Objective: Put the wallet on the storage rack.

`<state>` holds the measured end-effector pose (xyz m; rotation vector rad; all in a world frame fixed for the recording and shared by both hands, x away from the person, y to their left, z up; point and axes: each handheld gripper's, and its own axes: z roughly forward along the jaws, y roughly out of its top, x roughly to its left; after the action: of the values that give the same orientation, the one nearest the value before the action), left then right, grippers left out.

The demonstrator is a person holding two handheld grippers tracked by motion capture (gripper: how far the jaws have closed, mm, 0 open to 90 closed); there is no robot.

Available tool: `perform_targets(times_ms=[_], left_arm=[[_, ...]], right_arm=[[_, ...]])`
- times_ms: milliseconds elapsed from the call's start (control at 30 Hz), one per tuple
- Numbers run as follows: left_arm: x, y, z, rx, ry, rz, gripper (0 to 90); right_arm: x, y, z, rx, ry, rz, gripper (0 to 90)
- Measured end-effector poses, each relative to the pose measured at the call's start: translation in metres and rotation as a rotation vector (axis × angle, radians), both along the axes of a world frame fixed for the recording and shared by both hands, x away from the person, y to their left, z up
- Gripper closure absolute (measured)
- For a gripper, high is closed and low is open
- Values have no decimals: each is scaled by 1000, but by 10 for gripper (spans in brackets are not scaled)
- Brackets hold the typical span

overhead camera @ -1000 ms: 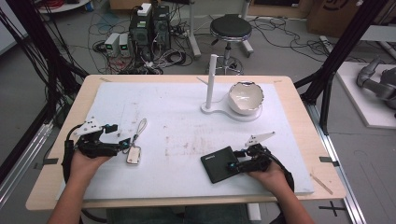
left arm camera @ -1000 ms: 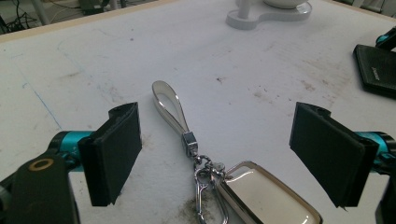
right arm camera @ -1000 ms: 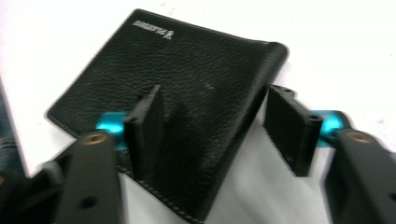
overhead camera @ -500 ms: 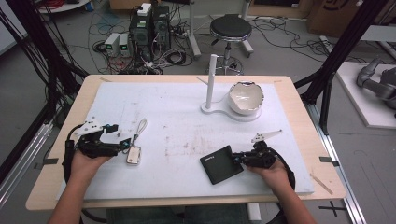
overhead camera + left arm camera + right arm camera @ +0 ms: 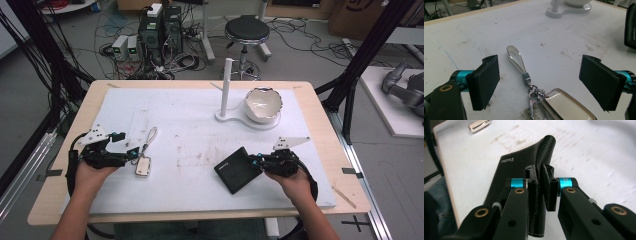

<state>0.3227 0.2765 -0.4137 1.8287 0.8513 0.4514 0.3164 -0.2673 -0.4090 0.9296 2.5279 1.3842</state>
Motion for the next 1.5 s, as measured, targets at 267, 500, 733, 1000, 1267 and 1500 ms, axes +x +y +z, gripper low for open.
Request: perform_targets(times_ms=[267, 500, 733, 1000, 1267, 1500], left_arm=[[-2, 3, 0, -9, -3, 12, 169], [-2, 2, 0, -11, -5, 12, 169], [-3, 3, 1, -19, -10, 18, 169], [-3, 4, 1, -26, -12, 21, 169], [-3, 4, 2, -31, -13, 19, 169], [-3, 5, 1, -34, -12, 22, 169]], right_arm=[[0, -2, 18, -28, -97, -33, 852], [3, -2, 32, -56, -153, -47, 852], [12, -6, 54, -70, -225, -97, 853], [31, -12, 93, -101, -307, -158, 852], [52, -14, 114, -128, -335, -207, 852], [70, -18, 125, -161, -344, -247, 852]])
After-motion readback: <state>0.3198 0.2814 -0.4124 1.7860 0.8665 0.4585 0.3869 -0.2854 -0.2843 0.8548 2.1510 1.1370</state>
